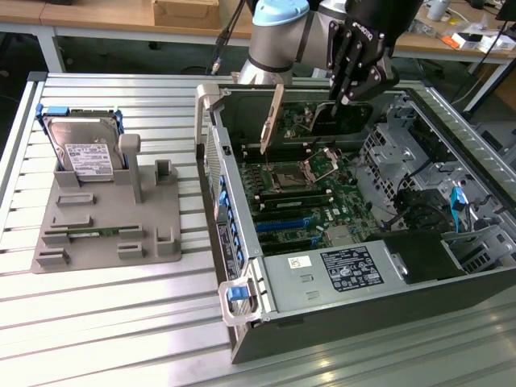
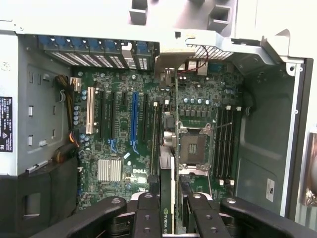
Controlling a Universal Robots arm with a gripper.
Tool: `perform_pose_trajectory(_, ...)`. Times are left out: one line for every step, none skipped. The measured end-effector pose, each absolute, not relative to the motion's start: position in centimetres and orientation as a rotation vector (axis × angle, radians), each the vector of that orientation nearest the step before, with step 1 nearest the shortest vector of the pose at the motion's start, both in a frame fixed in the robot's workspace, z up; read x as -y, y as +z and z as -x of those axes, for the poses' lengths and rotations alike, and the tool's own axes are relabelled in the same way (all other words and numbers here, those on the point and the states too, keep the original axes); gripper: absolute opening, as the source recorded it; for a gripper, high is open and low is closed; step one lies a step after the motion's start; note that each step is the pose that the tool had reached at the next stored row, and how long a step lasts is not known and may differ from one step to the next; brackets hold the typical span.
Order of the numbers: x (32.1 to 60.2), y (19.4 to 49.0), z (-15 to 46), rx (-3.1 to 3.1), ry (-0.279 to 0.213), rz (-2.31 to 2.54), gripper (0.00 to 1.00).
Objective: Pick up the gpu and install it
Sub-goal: 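Insert the gpu into the slot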
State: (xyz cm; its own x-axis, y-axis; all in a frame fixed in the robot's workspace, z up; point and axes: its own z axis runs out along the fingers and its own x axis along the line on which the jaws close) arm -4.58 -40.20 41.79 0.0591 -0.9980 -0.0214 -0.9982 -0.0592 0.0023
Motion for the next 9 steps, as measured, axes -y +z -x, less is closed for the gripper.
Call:
perform_pose_trajectory(40.20,41.76,4.58,-2.146,0.027,2.277,0.26)
perform_pose_trajectory(40.20,41.74,4.57,-2.146,0.027,2.277,0.26)
perform_pose_trajectory(40.20,41.69,4.57,-2.146,0.027,2.277,0.26)
perform_pose_trajectory(40.20,41.64,4.56,-2.146,0.027,2.277,0.26)
perform_pose_trajectory(40.20,41.59,4.56,-2.146,0.027,2.277,0.26)
perform_pose_trajectory(40.20,41.53,4.56,-2.146,0.027,2.277,0.26)
perform_pose_trajectory(40.20,41.46,4.56,-2.146,0.027,2.277,0.26)
perform_pose_trajectory(40.20,41.40,4.55,-2.146,0.027,2.277,0.26)
perform_pose_trajectory(40.20,41.34,4.55,-2.146,0.027,2.277,0.26)
